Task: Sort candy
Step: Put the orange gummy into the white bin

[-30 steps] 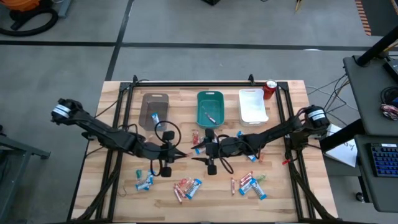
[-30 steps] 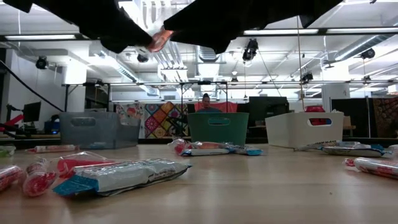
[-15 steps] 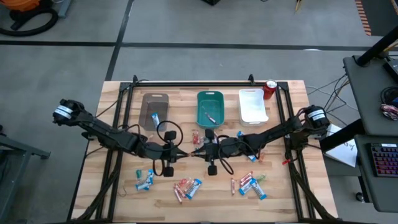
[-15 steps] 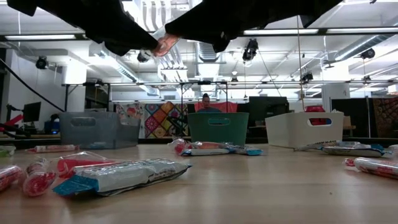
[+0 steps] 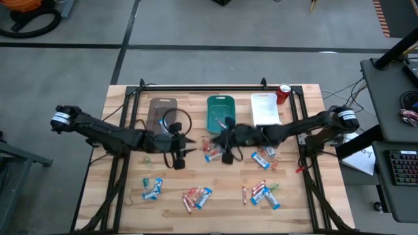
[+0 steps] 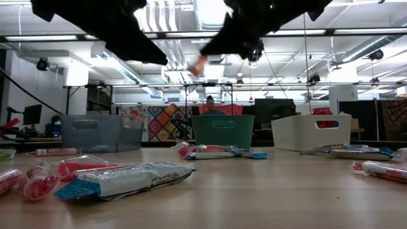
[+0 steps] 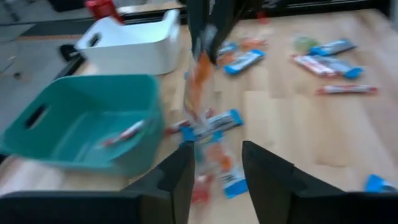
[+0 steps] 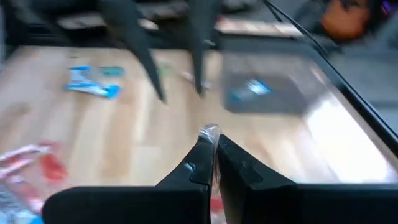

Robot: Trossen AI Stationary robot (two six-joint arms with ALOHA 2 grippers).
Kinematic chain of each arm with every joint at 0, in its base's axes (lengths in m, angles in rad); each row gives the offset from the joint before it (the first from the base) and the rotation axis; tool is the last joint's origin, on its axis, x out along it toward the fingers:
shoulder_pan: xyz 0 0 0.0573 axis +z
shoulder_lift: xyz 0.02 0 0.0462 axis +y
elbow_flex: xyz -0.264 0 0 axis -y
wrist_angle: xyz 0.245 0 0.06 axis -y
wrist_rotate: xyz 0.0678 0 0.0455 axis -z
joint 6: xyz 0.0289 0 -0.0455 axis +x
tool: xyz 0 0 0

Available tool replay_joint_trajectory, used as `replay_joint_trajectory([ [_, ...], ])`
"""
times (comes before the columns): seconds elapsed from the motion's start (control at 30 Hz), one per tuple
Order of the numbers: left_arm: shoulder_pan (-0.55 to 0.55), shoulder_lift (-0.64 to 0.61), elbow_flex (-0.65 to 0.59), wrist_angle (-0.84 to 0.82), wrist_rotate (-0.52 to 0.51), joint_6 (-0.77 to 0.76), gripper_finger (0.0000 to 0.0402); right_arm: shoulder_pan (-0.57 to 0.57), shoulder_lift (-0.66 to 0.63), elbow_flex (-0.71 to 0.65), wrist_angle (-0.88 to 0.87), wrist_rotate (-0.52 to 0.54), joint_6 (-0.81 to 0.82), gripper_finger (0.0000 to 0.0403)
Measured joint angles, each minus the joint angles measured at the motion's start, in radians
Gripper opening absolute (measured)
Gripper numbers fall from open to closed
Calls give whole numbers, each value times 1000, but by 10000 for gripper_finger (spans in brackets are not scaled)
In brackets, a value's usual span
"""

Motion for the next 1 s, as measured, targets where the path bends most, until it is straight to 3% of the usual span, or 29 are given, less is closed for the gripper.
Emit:
replay_joint_trajectory([
  [0.1,56,-34,0,-72,0,0,138,-93,-73,0,-153,19,63,9],
  [0.2,104,-65,0,-124,0,-1,142,-200,-142,0,-343,114,189,9],
  [0.37,149,-83,0,-145,10,23,138,-369,-209,0,-716,269,522,9],
  [0.47,162,-83,0,-146,34,42,137,-444,-212,-4,-890,298,680,9],
  [0.8,166,-74,0,-154,35,43,137,-507,-148,-42,-884,296,690,12],
  [1.0,167,-66,0,-170,35,12,137,-507,-111,-42,-882,295,690,55],
])
